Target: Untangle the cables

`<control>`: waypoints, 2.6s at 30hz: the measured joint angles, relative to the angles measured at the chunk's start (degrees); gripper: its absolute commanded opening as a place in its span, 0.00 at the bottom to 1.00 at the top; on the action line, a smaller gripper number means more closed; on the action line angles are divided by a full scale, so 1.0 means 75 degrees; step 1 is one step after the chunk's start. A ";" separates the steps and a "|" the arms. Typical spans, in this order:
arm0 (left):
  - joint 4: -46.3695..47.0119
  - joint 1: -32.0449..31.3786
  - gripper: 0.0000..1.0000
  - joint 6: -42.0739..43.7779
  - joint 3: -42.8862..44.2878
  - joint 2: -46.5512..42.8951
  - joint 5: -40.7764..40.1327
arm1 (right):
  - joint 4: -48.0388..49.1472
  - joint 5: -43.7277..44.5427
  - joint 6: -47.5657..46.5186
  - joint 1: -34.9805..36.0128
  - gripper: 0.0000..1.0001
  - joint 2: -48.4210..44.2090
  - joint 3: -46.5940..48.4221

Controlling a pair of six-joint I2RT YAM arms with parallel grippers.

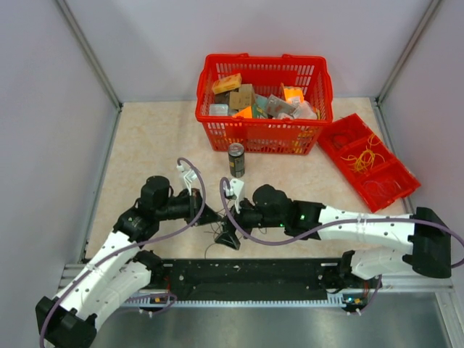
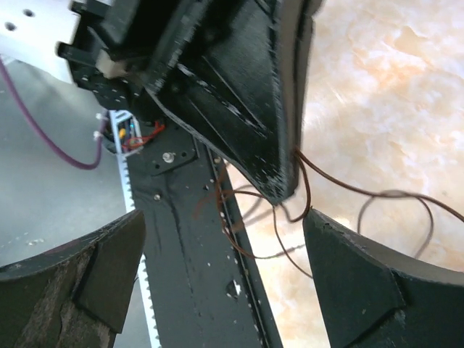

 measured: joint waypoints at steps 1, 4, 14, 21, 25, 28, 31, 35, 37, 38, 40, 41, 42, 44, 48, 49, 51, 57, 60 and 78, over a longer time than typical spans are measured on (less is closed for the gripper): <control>-0.0032 -0.0003 0.00 0.0006 0.0000 -0.0026 -0.0006 | -0.0117 0.0181 -0.0009 0.0038 0.91 -0.0029 0.0017; -0.0117 -0.0003 0.00 0.0015 0.0000 -0.0041 0.0009 | -0.0708 0.0618 -0.0111 0.0061 0.92 -0.0207 0.0160; -0.0230 -0.0009 0.00 0.0038 0.0000 -0.0029 0.0058 | -0.1422 0.0038 -0.0810 -0.0697 0.92 -0.0274 0.1338; -0.0414 -0.0009 0.00 0.0038 0.0032 -0.0047 0.0067 | -0.1137 -0.0807 -0.0924 -0.0729 0.91 0.0766 0.1582; -0.0589 -0.0009 0.00 0.0038 0.0152 -0.0055 -0.0128 | -0.0953 -0.0845 -0.0833 -0.0664 0.89 0.0944 0.1440; -0.0641 -0.0009 0.00 -0.0032 0.0201 -0.0108 -0.0425 | -0.0743 -0.0396 -0.0740 -0.0385 0.86 0.0944 0.1279; -0.0592 -0.0009 0.00 -0.0248 0.0201 -0.0143 -0.0539 | -0.0373 0.0038 -0.0644 -0.0079 0.81 0.0944 0.1008; -0.0455 -0.0009 0.00 -0.0498 0.0201 -0.0146 -0.0533 | -0.0169 0.0676 -0.0539 0.0169 0.71 0.0944 0.0659; -0.0423 -0.0009 0.00 -0.0612 0.0201 -0.0169 -0.0522 | -0.0038 0.0950 -0.0498 0.0236 0.63 0.0944 0.0530; -0.0405 -0.0009 0.00 -0.0662 0.0201 -0.0204 -0.0507 | 0.0009 0.1058 -0.0472 0.0262 0.59 0.0944 0.0495; -0.0367 -0.0009 0.00 -0.0755 0.0201 -0.0289 -0.0510 | 0.0105 0.1440 -0.0414 0.0370 0.49 0.0941 0.0437; -0.0358 -0.0009 0.00 -0.0807 0.0201 -0.0332 -0.0513 | 0.0111 0.1641 -0.0385 0.0440 0.47 0.0933 0.0425; -0.0356 -0.0009 0.00 -0.0863 0.0201 -0.0367 -0.0530 | 0.0111 0.1865 -0.0344 0.0539 0.44 0.0927 0.0425; -0.0356 -0.0009 0.00 -0.0973 0.0201 -0.0417 -0.0542 | 0.0140 0.2238 -0.0283 0.0714 0.33 0.0898 0.0411; -0.0364 -0.0035 0.00 -0.1151 0.0201 -0.0562 -0.0527 | 0.0344 0.2873 -0.0099 0.0839 0.00 0.0702 0.0160; -0.0323 -0.0035 0.00 -0.1189 0.0201 -0.0600 -0.0548 | 0.0417 0.2943 -0.0020 0.0842 0.00 0.0629 0.0067; -0.0321 -0.0035 0.13 -0.1227 0.0201 -0.0641 -0.0533 | 0.0758 0.3177 0.0315 0.0863 0.00 0.0321 -0.0323; -0.0318 -0.0035 0.65 -0.1221 0.0201 -0.0921 -0.0539 | 0.1515 0.3453 0.0994 0.0883 0.00 -0.0423 -0.1294; -0.0315 -0.0038 0.98 -0.1212 0.0201 -0.1102 -0.0577 | 0.1676 0.3509 0.1239 0.0883 0.00 -0.0504 -0.1527; -0.1684 -0.0035 0.97 -0.0653 0.0323 -0.1612 -0.2334 | 0.0842 0.4229 0.2591 0.0297 0.00 -0.2661 -0.3179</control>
